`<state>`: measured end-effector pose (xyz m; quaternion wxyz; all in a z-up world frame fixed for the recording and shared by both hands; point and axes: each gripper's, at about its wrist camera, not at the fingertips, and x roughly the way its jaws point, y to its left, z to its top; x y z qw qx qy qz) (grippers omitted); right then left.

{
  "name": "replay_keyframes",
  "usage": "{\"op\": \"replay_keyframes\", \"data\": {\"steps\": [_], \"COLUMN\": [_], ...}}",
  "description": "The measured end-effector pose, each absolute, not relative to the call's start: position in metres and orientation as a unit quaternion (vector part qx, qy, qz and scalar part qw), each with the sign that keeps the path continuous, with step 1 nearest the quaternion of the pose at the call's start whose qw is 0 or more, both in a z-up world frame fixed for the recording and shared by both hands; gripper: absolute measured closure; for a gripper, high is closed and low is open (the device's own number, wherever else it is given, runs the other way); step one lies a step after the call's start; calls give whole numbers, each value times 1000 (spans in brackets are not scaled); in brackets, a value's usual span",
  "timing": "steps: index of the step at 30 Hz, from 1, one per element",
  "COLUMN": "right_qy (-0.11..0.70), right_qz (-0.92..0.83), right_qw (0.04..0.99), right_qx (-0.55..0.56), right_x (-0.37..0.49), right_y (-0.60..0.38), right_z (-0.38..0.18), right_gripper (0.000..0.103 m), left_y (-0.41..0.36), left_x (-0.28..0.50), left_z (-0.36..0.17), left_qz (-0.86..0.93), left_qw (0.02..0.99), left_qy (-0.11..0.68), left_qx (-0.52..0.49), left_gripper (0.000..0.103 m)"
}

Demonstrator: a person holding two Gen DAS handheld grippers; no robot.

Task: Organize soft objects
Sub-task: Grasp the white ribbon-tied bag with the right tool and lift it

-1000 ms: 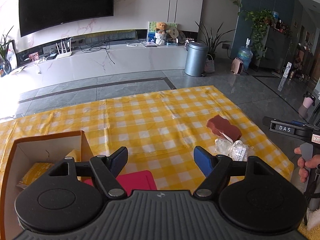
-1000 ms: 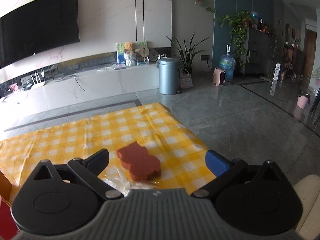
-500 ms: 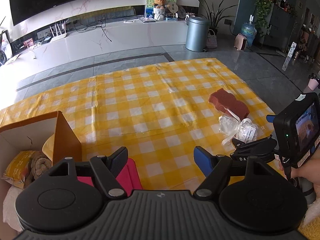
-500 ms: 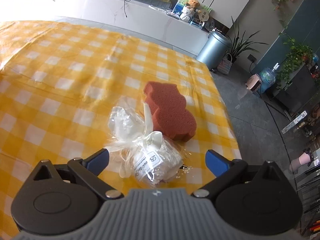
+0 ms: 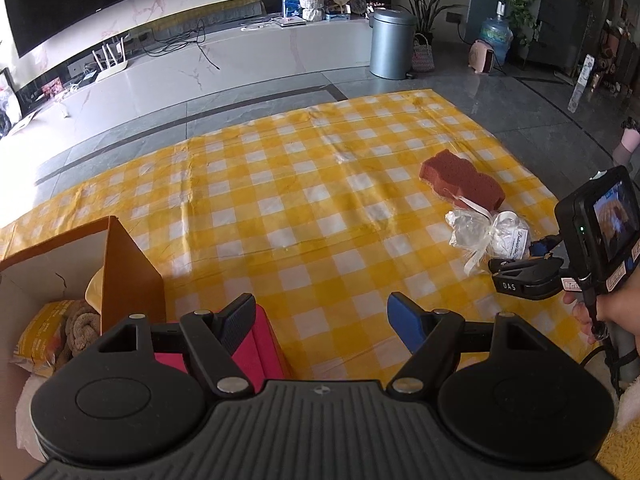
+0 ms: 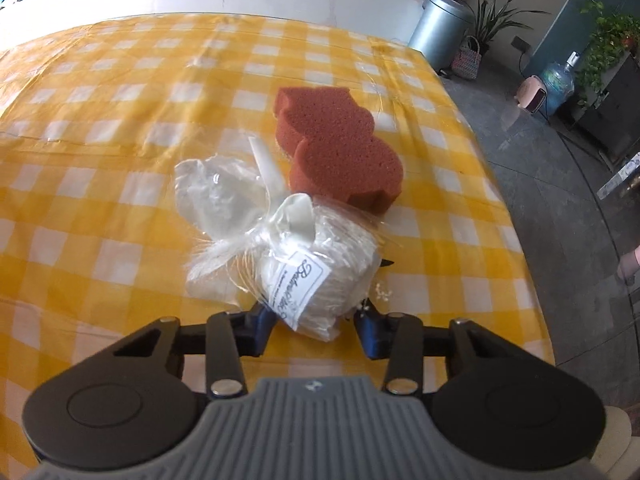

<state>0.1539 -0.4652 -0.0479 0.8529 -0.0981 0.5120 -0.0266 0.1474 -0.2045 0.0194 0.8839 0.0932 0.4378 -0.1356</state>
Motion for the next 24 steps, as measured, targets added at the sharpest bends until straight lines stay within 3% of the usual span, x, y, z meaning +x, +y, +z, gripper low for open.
{"op": "replay_keyframes", "data": {"steps": [4,13,24], "right_qy": [476,347,348], "right_qz": [-2,-24,-132], "right_qw": [874,937,923], "right_qx": [-94,47,98], "right_x": [137,108,96], "right_y": [-461,-483,-530], "right_z": [-28,32,22], "right_gripper": [64,64,64], "left_y": [-217,-262,-334], "left_x": [142,149,195], "left_z": [32,44,-6], "left_qz": [-144,-239,-330], "left_qw": [889,874,841], "left_qy": [418,385,383], "left_qx": [122,178,190], "left_gripper": [15,15,15]}}
